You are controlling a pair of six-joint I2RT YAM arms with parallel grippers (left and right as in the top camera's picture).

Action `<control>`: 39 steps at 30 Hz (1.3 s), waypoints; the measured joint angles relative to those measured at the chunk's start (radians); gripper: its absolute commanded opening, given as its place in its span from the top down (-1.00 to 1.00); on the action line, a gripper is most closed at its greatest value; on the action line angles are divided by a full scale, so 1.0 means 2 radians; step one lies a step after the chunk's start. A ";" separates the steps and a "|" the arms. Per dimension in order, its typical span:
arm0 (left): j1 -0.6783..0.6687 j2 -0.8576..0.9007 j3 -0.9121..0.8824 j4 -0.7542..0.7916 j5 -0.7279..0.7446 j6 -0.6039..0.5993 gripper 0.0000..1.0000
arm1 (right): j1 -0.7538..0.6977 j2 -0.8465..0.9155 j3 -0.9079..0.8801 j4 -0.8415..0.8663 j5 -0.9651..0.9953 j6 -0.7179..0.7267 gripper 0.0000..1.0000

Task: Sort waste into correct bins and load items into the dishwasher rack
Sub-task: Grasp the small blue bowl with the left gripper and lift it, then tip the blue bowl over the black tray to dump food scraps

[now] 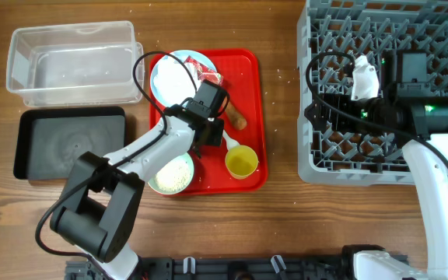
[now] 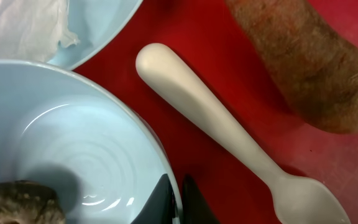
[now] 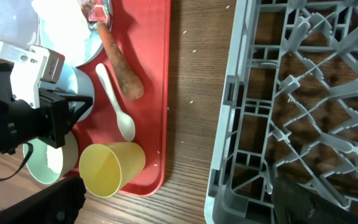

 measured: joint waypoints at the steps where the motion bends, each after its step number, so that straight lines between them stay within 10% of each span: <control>1: 0.000 -0.001 0.000 -0.001 0.000 0.000 0.92 | 0.000 0.000 0.000 0.000 0.000 0.000 -0.98; 10: 0.032 -0.097 0.061 -0.062 0.057 -0.023 0.92 | 0.000 0.000 0.000 -0.010 0.009 0.000 -0.98; 17: 0.219 -0.185 0.076 -0.140 0.160 -0.028 0.92 | 0.000 0.000 0.000 -0.013 0.012 0.000 -0.98; 26: 0.499 -0.112 0.045 -0.164 0.454 0.059 0.92 | 0.000 0.000 0.000 -0.015 0.013 0.000 -0.98; 39: 0.653 0.032 0.022 -0.162 0.764 0.142 0.92 | 0.000 0.000 0.000 -0.024 0.013 0.000 -0.98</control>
